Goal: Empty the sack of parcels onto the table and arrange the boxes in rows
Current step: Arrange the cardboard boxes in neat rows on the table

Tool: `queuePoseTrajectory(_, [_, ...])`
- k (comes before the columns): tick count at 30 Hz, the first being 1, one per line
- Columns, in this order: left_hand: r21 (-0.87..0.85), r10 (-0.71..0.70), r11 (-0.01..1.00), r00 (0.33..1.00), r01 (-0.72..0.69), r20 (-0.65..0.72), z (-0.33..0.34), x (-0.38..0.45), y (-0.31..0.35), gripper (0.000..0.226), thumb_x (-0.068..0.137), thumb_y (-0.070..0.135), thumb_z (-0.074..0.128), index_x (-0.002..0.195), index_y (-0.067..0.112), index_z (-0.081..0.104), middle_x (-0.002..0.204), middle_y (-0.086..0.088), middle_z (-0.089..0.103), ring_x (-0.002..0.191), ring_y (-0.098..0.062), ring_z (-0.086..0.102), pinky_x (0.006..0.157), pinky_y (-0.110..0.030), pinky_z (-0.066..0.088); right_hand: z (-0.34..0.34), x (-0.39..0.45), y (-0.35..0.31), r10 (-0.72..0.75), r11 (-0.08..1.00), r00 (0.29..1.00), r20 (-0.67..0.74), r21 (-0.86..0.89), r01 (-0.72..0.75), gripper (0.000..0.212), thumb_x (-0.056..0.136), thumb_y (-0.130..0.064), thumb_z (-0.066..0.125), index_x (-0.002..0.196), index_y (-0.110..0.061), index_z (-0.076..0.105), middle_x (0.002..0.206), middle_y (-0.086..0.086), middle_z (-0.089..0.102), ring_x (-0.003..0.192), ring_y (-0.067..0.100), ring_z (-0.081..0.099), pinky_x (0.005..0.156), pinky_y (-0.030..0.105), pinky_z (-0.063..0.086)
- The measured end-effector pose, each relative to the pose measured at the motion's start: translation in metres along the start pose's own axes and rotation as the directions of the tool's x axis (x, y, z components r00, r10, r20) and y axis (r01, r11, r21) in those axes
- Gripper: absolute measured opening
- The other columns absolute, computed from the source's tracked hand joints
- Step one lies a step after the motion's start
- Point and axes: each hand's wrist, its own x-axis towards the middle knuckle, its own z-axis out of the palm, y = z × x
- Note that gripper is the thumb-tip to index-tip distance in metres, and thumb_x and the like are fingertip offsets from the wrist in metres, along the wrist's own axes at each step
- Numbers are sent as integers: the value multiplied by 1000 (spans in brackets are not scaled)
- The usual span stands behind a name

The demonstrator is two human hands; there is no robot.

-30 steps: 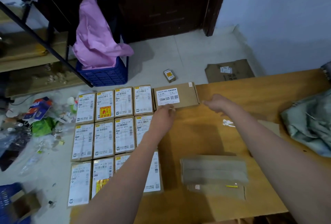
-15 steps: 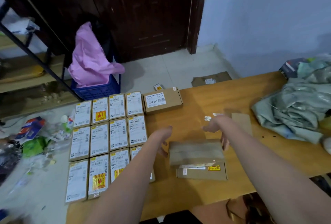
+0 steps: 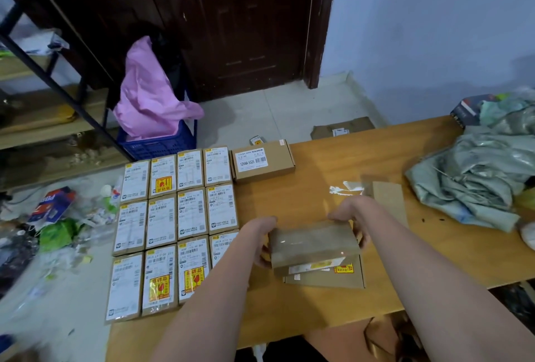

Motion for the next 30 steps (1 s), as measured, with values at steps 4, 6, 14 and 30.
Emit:
queuePoseTrajectory(4, [-143, 132, 981, 991, -131, 2, -13, 15, 1, 78, 82, 80, 42, 131, 19, 47, 117, -18, 55, 105, -39, 57, 89, -53, 53, -17, -1, -9, -70, 988, 997, -42, 137, 75, 81, 88, -70, 43, 146, -14, 33, 117, 22, 57, 98, 42, 63, 88, 50, 54])
queuePoseTrajectory(6, [-226, 216, 952, 976, -207, 14, -18, 20, 1, 77, 83, 80, 41, 129, 19, 49, 118, -17, 56, 106, -38, 58, 91, -52, 53, -25, -1, -13, -123, 971, 991, -61, 199, 133, 83, 85, -76, 42, 142, -15, 38, 116, 22, 57, 97, 38, 64, 88, 49, 55])
queuePoseTrajectory(14, [7, 663, 746, 744, -665, 81, -28, 34, -7, 123, 55, 32, 96, 152, 42, 21, 136, -1, 57, 123, -23, 56, 107, -50, 45, -35, -2, -20, -260, 907, 955, -144, 304, 293, 68, 93, -66, 41, 129, -8, 47, 111, 20, 59, 92, 35, 65, 83, 47, 59])
queuePoseTrajectory(30, [-180, 623, 729, 749, -661, -227, -51, 35, 5, 56, 83, 52, 70, 128, 30, 43, 118, 3, 60, 104, -16, 55, 88, -39, 50, -19, 21, -34, -615, 706, 785, 75, 495, 506, 96, 70, -56, 73, 150, -31, 26, 136, 8, 56, 116, 30, 60, 92, 45, 53])
